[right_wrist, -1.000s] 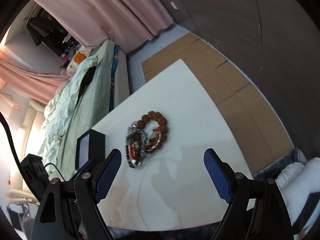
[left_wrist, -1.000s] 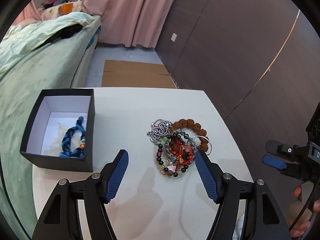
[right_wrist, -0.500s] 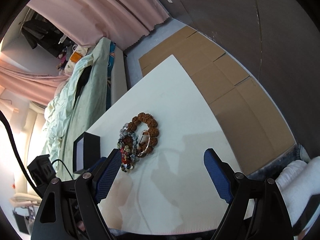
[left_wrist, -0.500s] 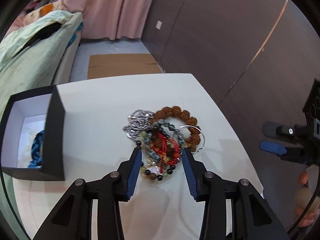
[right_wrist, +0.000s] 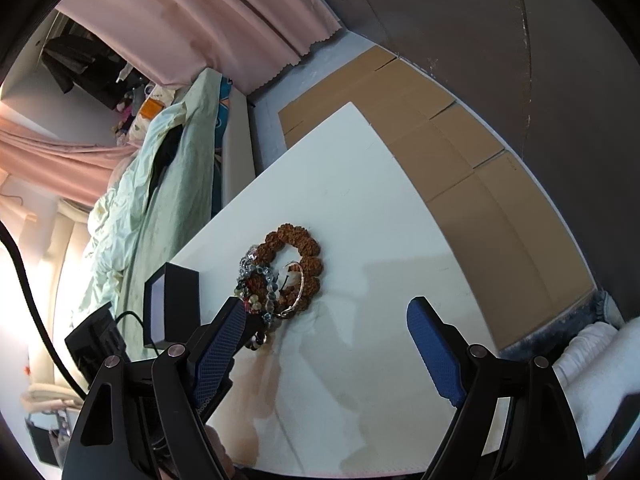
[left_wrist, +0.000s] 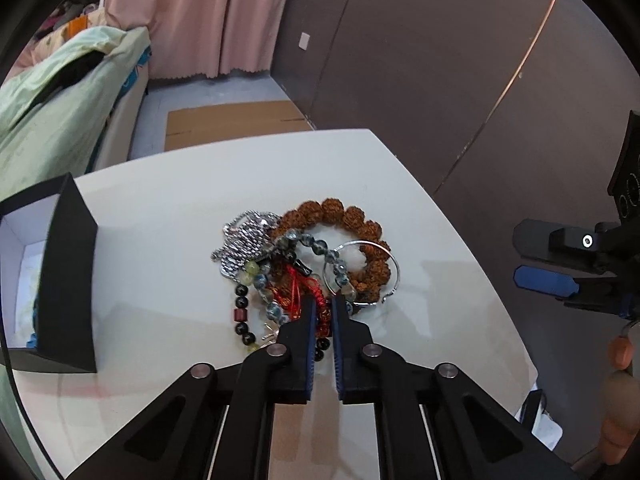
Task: Organize jewelry
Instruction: 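Lift the red string bracelet out of the pile with the left tool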
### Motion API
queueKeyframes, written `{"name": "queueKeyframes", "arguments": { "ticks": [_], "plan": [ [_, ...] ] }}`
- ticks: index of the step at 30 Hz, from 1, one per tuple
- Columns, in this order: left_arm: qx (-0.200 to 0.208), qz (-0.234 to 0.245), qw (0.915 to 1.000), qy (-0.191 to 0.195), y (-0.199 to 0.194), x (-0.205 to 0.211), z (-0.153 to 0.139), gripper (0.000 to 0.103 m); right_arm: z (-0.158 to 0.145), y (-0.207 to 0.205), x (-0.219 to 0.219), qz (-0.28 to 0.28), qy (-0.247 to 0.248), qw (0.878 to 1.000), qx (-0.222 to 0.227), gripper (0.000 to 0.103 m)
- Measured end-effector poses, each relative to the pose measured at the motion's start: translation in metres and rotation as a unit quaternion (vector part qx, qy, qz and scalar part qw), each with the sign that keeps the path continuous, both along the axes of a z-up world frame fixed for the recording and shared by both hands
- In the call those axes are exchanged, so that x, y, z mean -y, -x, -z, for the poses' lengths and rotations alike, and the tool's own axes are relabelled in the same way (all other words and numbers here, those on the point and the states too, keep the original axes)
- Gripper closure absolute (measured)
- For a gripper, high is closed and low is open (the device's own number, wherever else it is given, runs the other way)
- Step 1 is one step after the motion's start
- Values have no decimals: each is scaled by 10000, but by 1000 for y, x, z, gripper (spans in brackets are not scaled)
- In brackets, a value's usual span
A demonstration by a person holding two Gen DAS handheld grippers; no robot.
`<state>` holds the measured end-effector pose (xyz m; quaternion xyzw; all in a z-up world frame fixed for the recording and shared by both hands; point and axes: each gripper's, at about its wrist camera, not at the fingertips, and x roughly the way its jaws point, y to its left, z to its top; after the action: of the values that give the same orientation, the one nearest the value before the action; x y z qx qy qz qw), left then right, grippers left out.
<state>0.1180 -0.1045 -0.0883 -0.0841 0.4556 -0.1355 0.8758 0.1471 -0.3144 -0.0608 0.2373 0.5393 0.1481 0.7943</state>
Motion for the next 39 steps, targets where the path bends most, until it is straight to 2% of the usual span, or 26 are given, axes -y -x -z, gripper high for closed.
{"name": "queueKeyframes", "arguments": {
  "ticks": [10,20,28,35,39],
  "plan": [
    [286,-168,9993,159,11,-14,-20,96,8,0,-13,-128,-28,9999,-109,29],
    [570,-326,9970,420,23,-35,-48,96,17,1,-12,-41,-312,9992,-257,31],
    [818,-499,9934,638,36,-62,-70,96,32,-3,-11,68,-870,9949,-503,45],
    [892,-639,9909,773,41,-82,-79,96,42,-10,-30,111,-805,9950,-586,48],
    [895,-695,9903,808,44,-89,-79,96,50,-17,-43,143,-747,9945,-714,58]
  ]
}}
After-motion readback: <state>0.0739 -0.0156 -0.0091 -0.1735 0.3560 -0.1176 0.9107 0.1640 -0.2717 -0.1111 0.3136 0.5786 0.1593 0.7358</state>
